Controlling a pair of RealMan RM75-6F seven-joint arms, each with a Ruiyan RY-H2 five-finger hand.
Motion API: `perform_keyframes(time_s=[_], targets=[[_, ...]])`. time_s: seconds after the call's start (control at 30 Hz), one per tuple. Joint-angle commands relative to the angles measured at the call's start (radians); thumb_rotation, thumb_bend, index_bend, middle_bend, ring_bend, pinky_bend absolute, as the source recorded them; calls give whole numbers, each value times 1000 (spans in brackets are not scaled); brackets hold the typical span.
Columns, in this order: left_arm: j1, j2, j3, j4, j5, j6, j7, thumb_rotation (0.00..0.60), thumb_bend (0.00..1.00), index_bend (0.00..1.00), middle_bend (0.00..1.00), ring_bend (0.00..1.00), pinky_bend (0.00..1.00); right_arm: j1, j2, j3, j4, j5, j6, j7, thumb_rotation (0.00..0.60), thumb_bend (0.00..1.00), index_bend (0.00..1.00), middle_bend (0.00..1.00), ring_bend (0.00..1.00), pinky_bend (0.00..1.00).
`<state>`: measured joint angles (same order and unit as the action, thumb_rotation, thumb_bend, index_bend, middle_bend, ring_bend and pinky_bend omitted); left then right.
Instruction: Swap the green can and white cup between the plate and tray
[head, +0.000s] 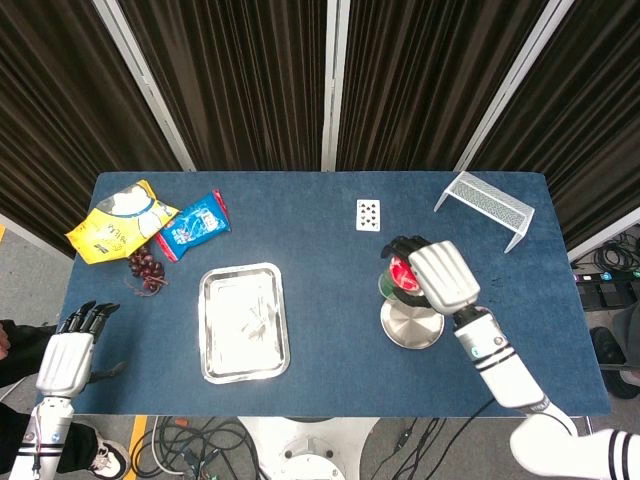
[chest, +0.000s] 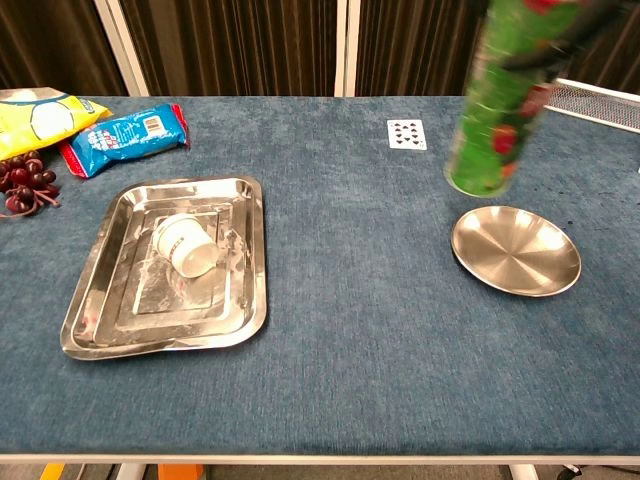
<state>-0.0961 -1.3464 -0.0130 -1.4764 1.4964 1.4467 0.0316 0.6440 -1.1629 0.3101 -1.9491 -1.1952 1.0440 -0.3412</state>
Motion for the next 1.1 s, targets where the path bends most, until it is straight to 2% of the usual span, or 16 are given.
perform_keyframes(time_s=[0.03,0.23,0.43,0.83,1.0,1.1], targets=[[-1,-1,1,3,-1,-3,-2,600,0,162,143,79,177,94,-51,48,75,81,-91,25,600,221,374,356,379,676],[-8,-6,1,16,4,-11,-6,600,0,162,143,78,177,230,-156,87,211,184,-186,38,600,221,376,358,379,676],[-8,-10,9,31,4,-20,-19,600,0,162,143,79,177,328,-258,81,337,253,-232,29,600,221,377,359,379,675],[5,-12,14,53,10,-1,-50,600,0,162,144,79,177,405,-356,44,408,281,-215,-1,600,220,353,357,372,630],[5,-8,15,53,14,2,-52,600,0,162,143,79,177,412,-355,33,413,294,-216,3,600,184,258,319,254,495],[5,-7,14,52,13,1,-50,600,0,162,143,78,177,412,-344,27,409,296,-220,11,600,131,136,222,118,333]])
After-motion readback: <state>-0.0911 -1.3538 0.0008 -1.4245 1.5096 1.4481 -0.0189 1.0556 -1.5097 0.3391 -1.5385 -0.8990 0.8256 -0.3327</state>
